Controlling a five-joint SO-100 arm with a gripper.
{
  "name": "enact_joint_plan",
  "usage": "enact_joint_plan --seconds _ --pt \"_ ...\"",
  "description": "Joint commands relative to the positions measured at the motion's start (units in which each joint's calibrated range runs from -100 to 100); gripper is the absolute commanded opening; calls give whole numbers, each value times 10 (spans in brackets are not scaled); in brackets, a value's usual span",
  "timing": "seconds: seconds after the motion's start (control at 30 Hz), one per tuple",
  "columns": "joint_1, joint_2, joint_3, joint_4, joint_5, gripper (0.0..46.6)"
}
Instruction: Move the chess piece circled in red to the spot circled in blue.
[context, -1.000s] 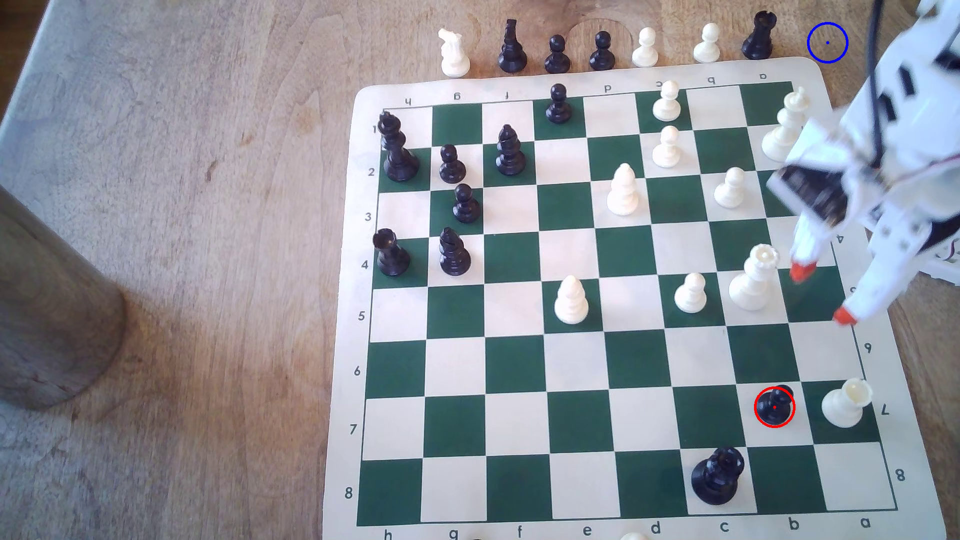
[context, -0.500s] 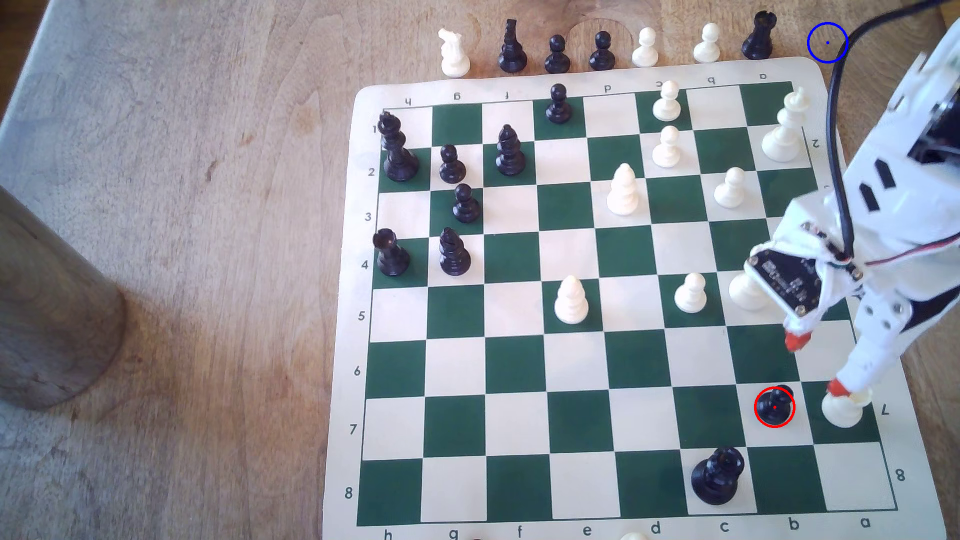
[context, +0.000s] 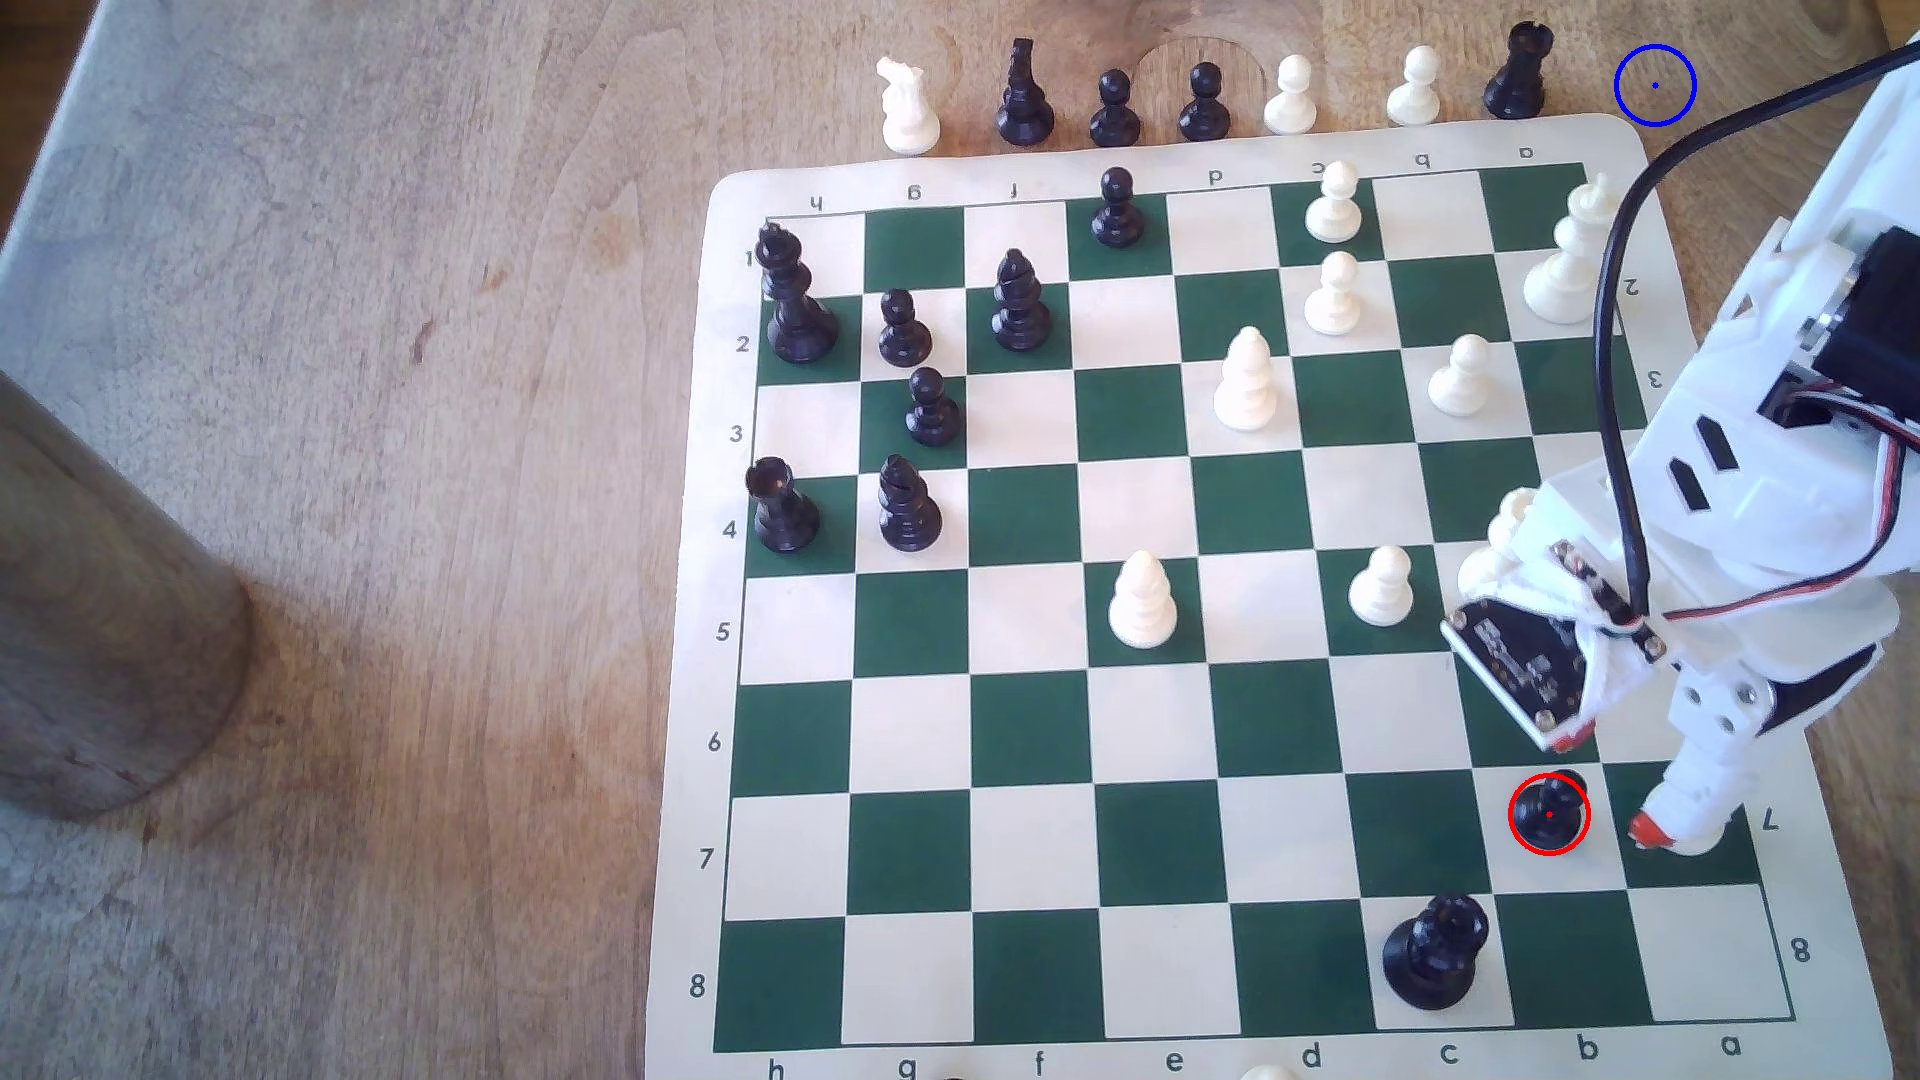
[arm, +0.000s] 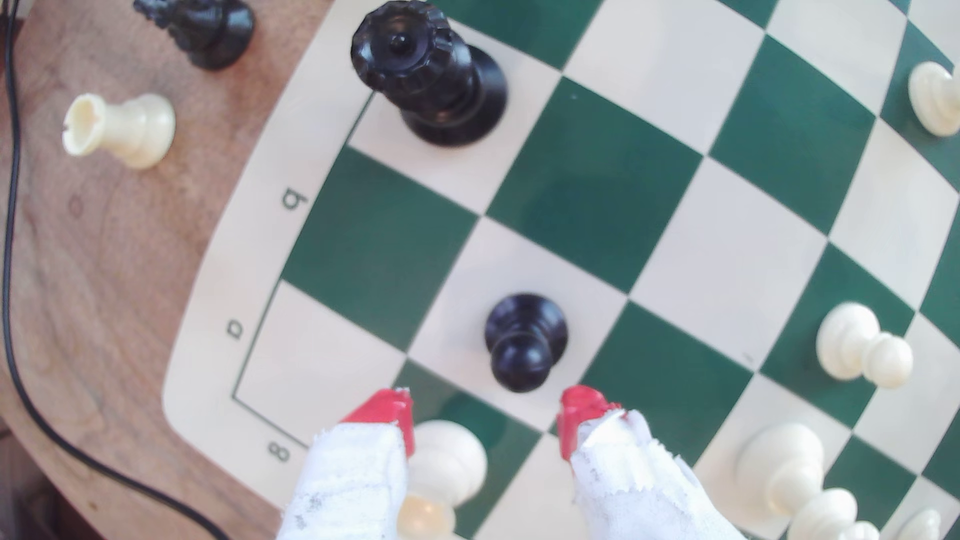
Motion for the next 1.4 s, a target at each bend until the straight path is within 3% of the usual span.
enact_joint_plan --seconds 0.0,0.47,0.87,1.37 --pt "-2 6 -8 -6 3 158" --pt "15 96 -60 -23 4 132" --pt "11 96 -94 -36 -4 139" --pt "-2 86 -89 -44 -5 100"
